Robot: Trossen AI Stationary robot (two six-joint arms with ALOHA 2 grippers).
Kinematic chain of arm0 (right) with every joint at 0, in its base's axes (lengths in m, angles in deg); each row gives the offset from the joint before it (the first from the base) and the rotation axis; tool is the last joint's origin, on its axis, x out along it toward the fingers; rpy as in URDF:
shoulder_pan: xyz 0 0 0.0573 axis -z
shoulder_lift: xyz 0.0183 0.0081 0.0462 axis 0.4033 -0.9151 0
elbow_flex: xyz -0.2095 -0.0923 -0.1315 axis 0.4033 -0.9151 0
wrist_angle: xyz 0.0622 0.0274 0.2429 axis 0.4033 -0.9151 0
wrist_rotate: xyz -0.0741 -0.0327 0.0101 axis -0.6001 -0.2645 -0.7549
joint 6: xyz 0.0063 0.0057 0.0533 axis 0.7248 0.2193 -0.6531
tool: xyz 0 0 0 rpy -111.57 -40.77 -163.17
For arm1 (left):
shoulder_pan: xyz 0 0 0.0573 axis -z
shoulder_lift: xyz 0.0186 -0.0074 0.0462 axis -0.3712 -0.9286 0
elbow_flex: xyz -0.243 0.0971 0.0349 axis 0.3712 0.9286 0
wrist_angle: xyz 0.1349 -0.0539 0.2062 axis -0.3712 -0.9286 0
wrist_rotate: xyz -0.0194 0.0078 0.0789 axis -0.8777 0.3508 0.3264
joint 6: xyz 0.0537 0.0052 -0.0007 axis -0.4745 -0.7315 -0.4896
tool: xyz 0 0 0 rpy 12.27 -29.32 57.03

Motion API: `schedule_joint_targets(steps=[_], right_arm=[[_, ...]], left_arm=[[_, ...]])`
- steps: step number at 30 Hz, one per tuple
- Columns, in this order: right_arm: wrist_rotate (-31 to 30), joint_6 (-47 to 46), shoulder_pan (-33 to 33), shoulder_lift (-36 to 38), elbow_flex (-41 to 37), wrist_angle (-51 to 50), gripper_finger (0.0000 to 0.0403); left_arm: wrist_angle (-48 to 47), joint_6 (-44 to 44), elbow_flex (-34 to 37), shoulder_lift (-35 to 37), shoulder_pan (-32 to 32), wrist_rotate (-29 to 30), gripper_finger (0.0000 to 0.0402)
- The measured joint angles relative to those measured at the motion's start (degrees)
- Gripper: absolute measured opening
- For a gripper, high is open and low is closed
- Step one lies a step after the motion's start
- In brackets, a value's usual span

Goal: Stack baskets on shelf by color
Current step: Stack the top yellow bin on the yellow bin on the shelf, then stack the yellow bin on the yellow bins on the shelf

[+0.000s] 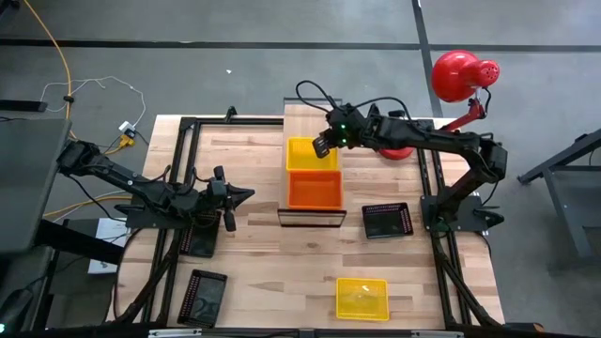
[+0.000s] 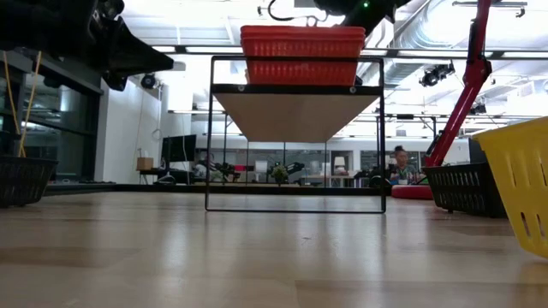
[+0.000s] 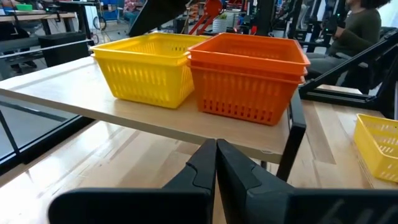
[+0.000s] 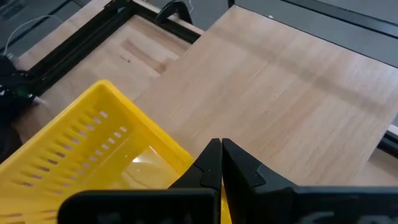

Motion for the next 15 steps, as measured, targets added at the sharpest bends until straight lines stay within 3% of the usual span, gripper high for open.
schedule_joint_targets(steps=[9, 15], right_arm=[[-0.6, 0.5, -2.0, 2.7, 0.0, -1.9, 0.0000], [-4.4, 2.4, -2.5, 6.3, 0.0, -3.0, 0.0000]], left_arm=[[0.0, 0.2, 0.0, 0.0, 0.0, 0.0, 0.0000], [0.3, 0.5, 0.0, 0.0, 0.0, -0.1, 0.0000]])
